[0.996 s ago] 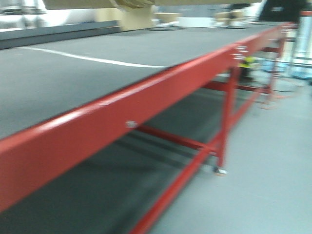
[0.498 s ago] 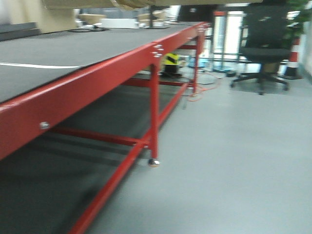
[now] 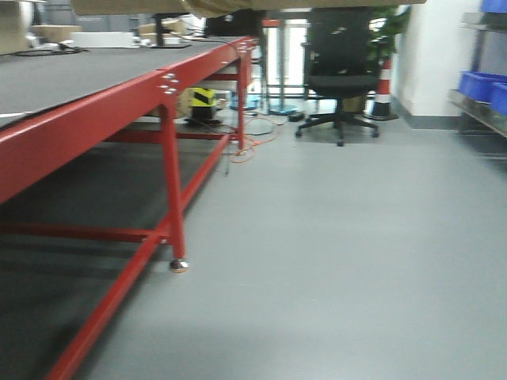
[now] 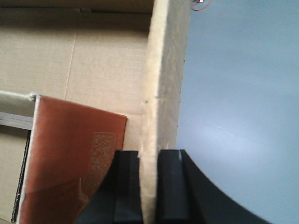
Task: Stack two boxes on right shelf middle
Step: 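Hold the boxes with both grippers while the base turns away from the table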
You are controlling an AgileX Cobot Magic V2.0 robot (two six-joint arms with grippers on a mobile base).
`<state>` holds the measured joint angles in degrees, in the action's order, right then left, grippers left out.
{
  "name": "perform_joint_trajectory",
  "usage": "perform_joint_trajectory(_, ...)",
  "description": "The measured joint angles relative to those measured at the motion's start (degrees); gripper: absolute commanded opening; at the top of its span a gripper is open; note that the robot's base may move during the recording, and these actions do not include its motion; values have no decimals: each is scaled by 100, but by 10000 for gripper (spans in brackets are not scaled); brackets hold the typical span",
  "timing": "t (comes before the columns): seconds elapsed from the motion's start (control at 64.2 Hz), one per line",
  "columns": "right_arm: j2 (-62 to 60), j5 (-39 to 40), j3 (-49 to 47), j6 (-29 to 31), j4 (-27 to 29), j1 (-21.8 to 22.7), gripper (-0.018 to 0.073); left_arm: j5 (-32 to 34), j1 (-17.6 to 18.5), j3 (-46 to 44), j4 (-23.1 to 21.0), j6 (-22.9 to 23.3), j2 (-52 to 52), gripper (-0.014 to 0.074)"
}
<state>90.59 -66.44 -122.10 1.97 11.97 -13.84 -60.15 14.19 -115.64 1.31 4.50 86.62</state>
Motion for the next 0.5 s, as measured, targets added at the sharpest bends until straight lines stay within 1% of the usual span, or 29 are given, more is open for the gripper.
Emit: perform_joint_trajectory(0.498, 0, 0, 0, -14, 0, 0, -154, 0, 0, 0, 0, 0, 0, -111)
